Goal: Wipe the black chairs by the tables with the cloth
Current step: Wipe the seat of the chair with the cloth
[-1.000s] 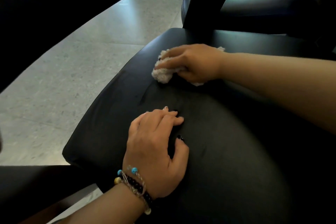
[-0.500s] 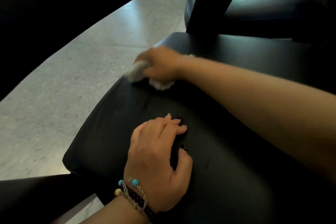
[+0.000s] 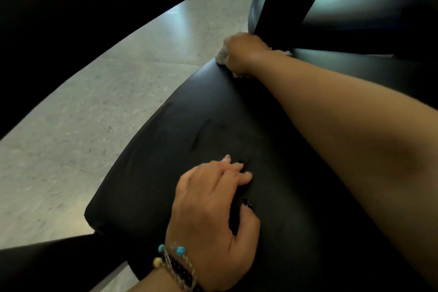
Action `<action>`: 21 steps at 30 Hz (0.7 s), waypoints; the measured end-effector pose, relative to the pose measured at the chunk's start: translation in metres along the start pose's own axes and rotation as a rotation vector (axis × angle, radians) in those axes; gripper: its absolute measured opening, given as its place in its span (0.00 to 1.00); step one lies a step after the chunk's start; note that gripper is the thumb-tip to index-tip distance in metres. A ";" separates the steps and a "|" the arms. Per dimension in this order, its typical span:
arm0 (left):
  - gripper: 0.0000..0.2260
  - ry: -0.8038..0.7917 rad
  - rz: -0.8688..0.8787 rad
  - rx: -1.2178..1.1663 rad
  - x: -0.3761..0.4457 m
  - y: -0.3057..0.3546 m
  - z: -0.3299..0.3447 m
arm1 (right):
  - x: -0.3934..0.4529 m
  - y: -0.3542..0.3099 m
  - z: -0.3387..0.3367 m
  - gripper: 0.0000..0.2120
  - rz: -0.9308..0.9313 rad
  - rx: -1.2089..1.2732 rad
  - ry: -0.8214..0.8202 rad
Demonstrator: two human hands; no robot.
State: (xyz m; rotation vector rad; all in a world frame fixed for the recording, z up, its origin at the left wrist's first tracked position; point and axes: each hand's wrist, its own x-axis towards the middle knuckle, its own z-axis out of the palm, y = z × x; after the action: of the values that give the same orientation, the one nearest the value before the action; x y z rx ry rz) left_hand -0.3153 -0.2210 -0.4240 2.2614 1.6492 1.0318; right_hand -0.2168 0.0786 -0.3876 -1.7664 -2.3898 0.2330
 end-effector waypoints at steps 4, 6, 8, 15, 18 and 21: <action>0.16 -0.014 -0.012 0.010 0.000 0.002 -0.002 | -0.040 -0.062 0.020 0.18 -0.383 0.108 -0.115; 0.17 -0.026 -0.018 0.016 0.000 0.002 -0.003 | -0.063 -0.073 0.024 0.20 -0.550 0.096 -0.173; 0.17 -0.045 -0.022 0.022 0.000 0.001 -0.002 | -0.058 -0.053 0.012 0.23 -0.476 0.088 -0.114; 0.17 -0.068 -0.031 0.013 -0.002 -0.002 -0.002 | -0.073 0.066 -0.035 0.19 0.182 0.088 0.089; 0.17 -0.067 -0.030 0.017 -0.001 -0.002 -0.002 | -0.100 0.104 -0.043 0.18 0.318 0.033 0.122; 0.17 -0.068 -0.035 0.022 -0.001 -0.001 -0.001 | -0.130 0.142 -0.054 0.15 0.457 -0.003 0.193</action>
State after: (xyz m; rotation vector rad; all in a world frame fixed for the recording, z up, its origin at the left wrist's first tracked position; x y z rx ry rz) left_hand -0.3168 -0.2215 -0.4242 2.2472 1.6745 0.9229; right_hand -0.0347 -0.0030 -0.3704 -2.2036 -1.8354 0.1048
